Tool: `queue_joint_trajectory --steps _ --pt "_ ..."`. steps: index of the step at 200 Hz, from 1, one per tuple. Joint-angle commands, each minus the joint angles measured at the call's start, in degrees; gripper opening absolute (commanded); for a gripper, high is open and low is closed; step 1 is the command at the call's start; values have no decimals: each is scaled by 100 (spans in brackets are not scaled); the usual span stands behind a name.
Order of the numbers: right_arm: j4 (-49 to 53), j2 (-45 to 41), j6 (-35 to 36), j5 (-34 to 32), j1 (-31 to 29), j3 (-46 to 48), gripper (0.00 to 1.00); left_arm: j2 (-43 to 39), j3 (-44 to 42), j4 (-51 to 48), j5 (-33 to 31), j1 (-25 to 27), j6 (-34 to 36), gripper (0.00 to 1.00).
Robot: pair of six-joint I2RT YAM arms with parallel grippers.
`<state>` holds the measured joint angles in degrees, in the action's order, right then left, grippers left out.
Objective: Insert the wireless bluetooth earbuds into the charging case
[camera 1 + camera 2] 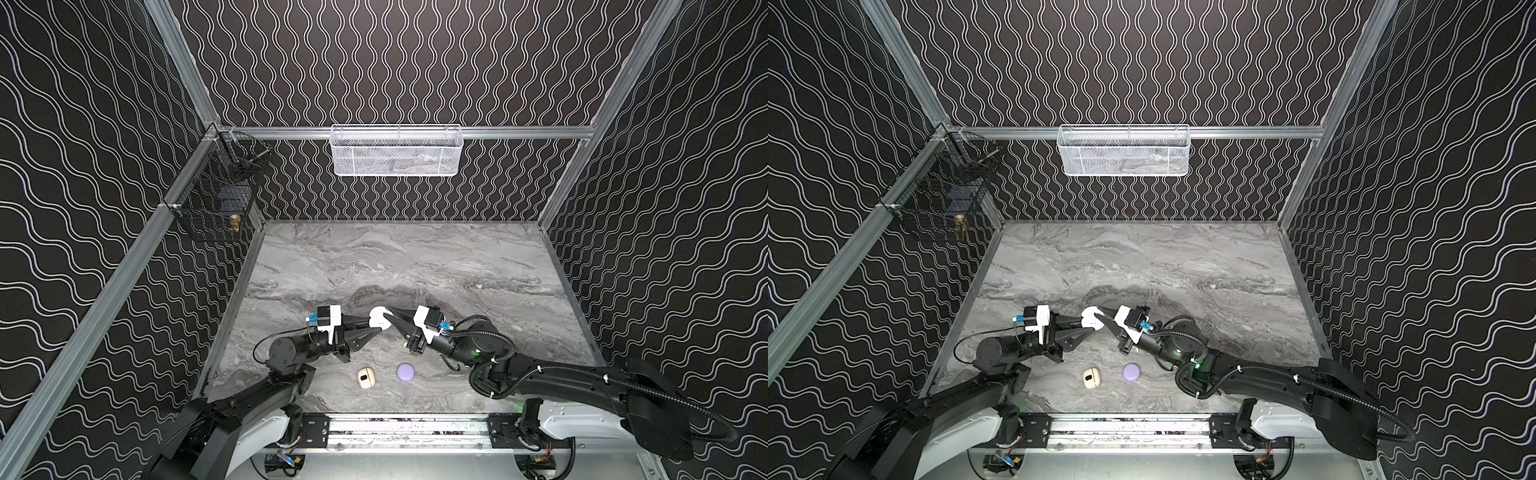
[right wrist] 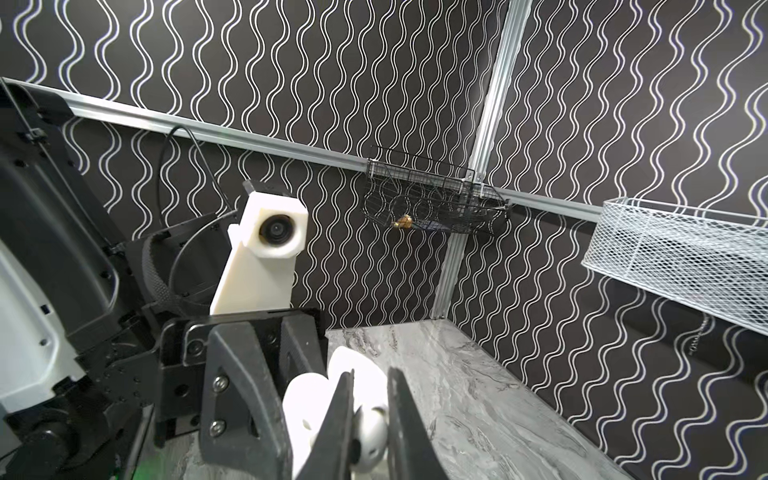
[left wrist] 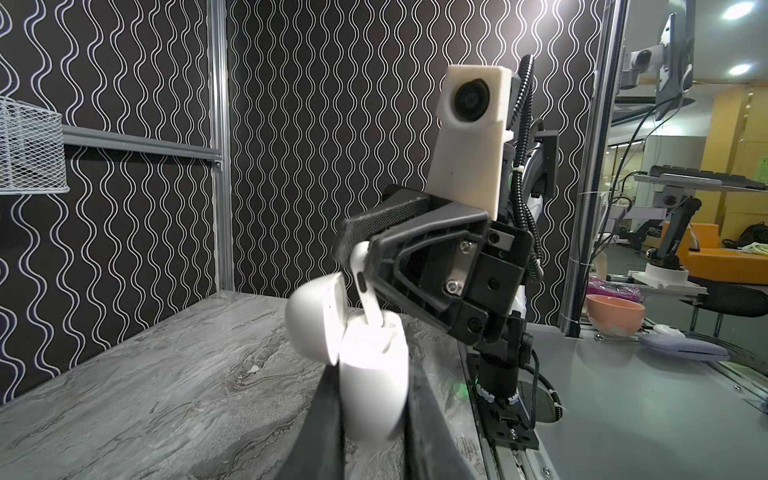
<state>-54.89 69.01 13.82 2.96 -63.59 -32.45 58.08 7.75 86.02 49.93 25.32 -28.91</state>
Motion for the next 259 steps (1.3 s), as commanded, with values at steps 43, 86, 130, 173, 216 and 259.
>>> queue_joint_trajectory --steps 43,86,130,173,216,259 --pt "-491 153 -545 298 -12 11 0 -131 -63 258 -293 -1 157 0" --pt "-654 365 -728 378 -20 -73 0 -179 -124 258 -364 -2 247 0" --pt "-629 372 -770 441 -47 -78 0 -232 -160 257 -423 -8 276 0" --pt "-845 394 -758 266 -143 100 0 -280 -186 258 -430 -4 289 0" --pt "-1128 438 -610 -53 -358 335 0 -307 -203 258 -456 -1 298 0" --pt "-1197 546 -523 -225 -487 408 0 -375 -225 258 -449 -1 337 0"
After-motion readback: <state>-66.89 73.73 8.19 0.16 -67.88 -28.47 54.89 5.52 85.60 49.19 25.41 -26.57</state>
